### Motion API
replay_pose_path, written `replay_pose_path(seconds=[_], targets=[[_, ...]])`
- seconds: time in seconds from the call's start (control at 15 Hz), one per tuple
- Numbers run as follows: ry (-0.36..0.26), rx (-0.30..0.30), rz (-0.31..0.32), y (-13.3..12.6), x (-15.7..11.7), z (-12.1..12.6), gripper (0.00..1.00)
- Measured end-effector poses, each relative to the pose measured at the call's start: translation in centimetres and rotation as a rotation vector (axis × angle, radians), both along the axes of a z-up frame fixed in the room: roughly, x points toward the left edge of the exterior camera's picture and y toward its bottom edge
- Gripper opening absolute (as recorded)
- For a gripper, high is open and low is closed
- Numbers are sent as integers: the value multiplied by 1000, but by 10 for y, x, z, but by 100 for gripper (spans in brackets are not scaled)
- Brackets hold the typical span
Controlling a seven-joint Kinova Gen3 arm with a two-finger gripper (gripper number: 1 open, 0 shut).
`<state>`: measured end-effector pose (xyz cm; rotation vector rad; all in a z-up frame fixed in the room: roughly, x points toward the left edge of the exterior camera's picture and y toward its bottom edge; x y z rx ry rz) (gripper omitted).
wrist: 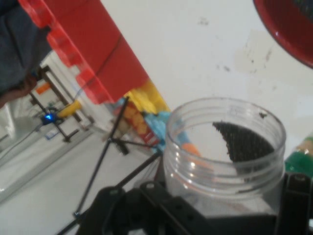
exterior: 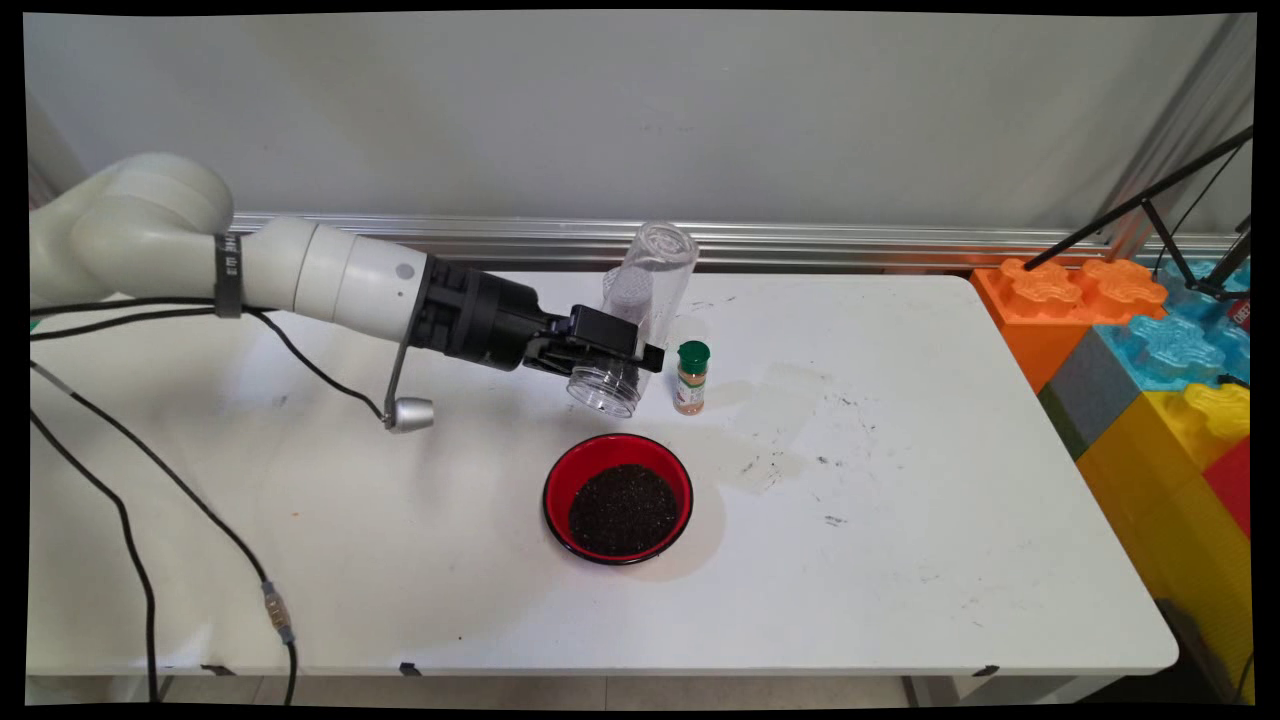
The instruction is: Pour the black seasoning powder in the red bowl
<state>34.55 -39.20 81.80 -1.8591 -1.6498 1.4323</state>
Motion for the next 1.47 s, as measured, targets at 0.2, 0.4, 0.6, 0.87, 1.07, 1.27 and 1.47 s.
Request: replay_pose_path(seconds=[0.2,0.4,0.6,0.87,1.07,1.27,1.47], targets=[[8,84,51,-4,1,4,0],[20,154,90,-8,1,9,0],[34,231,127,-11,1,14,0],[55,332,180,-15,2,20,0],[73,418,231,-19,4,26,0],[98,539,296,-23,6,31,0],[121,636,348,-28,8,35,0]])
